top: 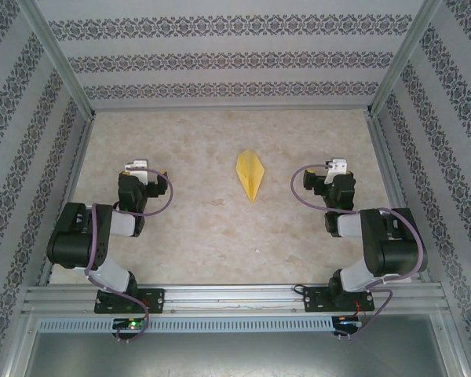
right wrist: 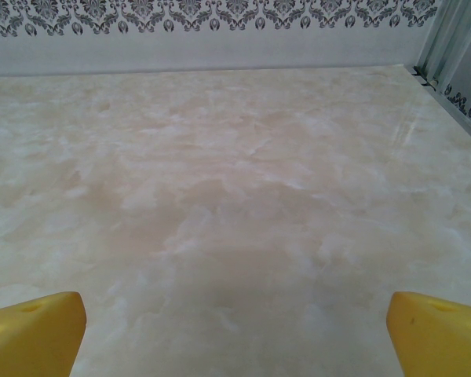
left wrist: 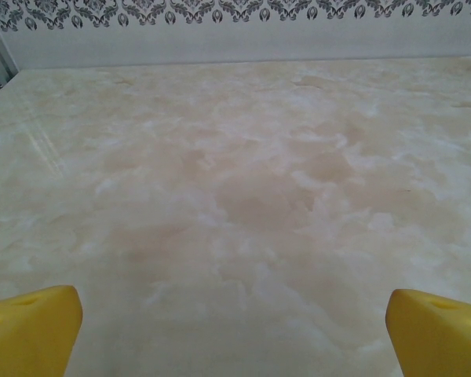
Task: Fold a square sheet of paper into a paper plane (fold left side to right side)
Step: Reset both arms
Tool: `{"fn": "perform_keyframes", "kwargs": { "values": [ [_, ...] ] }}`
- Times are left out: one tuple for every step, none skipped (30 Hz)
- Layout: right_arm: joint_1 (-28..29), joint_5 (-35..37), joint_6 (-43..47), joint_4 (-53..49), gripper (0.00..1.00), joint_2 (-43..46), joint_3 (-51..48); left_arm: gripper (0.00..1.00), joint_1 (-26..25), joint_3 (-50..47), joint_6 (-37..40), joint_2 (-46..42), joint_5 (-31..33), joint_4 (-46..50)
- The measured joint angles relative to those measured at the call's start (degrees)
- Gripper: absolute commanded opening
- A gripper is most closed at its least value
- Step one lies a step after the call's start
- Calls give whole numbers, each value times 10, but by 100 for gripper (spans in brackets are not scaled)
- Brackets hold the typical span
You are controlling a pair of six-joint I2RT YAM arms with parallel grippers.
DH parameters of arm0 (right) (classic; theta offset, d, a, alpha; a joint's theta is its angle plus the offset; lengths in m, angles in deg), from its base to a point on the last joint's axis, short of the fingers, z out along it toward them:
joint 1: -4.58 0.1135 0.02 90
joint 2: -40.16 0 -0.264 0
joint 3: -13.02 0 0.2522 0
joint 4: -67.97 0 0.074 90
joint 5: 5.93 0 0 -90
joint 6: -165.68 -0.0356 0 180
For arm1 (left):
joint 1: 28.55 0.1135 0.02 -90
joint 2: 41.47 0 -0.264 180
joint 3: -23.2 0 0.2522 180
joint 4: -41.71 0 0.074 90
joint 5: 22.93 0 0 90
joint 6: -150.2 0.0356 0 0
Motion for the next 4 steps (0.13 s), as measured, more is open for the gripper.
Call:
{"fn": "perform_keyframes", "kwargs": {
  "values": [
    [1, 1, 0, 0, 98, 0, 0, 100, 0, 0, 0, 0, 0, 0],
    [1, 2, 0, 0, 98, 0, 0, 100, 0, 0, 0, 0, 0, 0],
    [1, 3, 0, 0, 98, 0, 0, 100, 0, 0, 0, 0, 0, 0],
    [3, 4, 0, 0, 98, 0, 0, 100, 0, 0, 0, 0, 0, 0]
  ]
}}
